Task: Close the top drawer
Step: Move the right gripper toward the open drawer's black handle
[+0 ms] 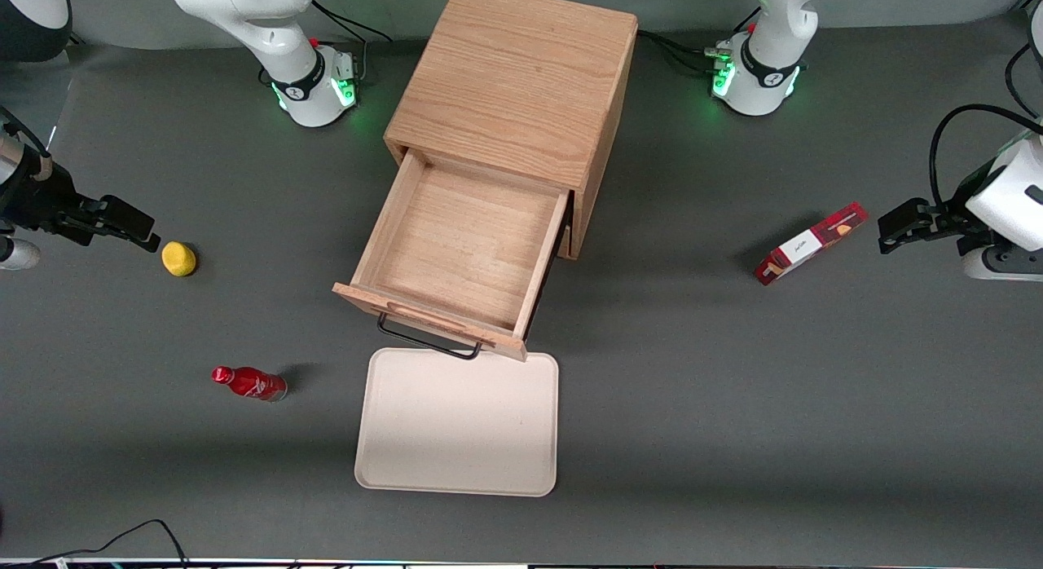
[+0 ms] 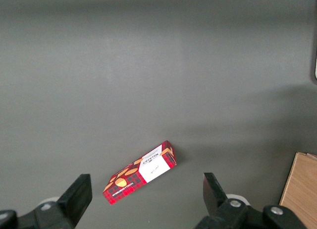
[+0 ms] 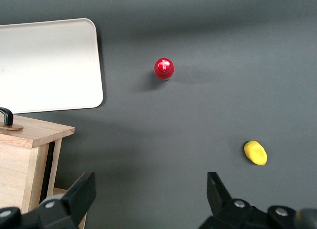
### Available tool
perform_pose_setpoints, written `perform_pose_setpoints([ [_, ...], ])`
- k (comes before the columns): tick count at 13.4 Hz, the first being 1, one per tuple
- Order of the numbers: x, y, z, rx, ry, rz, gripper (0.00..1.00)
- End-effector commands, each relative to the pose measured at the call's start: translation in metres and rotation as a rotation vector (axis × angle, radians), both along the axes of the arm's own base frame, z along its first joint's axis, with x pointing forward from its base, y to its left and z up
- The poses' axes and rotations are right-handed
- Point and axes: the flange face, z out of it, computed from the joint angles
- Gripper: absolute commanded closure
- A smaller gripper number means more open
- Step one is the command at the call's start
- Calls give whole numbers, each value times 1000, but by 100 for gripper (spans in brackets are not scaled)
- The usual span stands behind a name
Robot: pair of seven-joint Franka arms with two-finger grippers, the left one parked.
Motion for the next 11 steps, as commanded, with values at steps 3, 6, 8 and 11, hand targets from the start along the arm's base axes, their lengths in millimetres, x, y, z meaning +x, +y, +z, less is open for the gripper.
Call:
perform_pose_setpoints([
  [3,2,4,7,-2,-18,-7,0],
  [6,23,25,4,7,-28,64,0],
  [8,51,46,-4,43,-36,134,0],
  [11,83,82,-12,103,-59,192,0],
])
